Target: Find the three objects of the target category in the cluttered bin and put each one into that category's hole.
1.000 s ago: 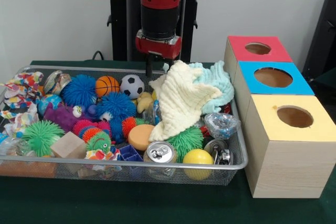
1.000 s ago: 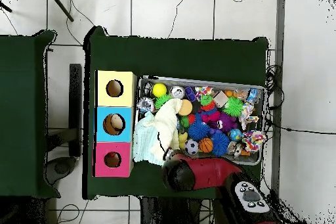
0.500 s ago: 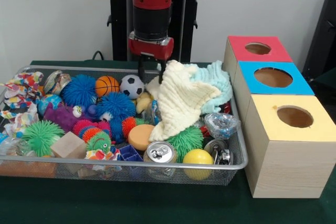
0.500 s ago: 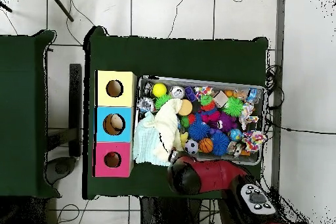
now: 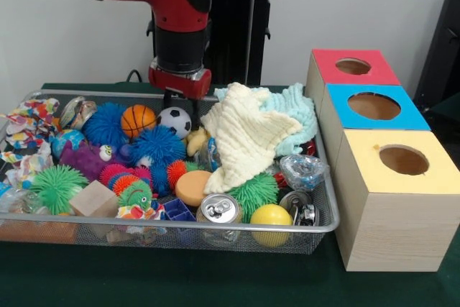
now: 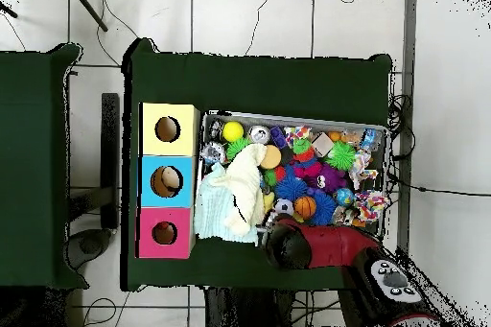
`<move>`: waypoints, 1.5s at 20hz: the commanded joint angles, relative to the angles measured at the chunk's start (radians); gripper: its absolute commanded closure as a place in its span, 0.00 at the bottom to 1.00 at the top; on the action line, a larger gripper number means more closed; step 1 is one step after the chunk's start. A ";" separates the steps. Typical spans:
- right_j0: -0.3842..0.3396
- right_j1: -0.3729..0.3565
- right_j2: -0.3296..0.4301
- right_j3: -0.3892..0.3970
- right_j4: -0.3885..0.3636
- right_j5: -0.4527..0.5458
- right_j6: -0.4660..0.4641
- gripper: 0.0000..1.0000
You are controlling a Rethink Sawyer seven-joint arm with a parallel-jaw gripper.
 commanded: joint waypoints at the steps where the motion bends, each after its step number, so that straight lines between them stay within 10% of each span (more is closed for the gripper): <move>1: 0.009 0.105 -0.002 -0.210 -0.052 0.021 -0.029 0.00; 14: 0.082 0.075 -0.022 -0.165 0.029 0.032 0.049 0.00; 19: -0.061 0.015 0.109 -0.236 0.003 0.171 -0.160 0.00; 30: -0.307 0.158 0.359 -0.443 -0.147 0.214 -0.387 0.00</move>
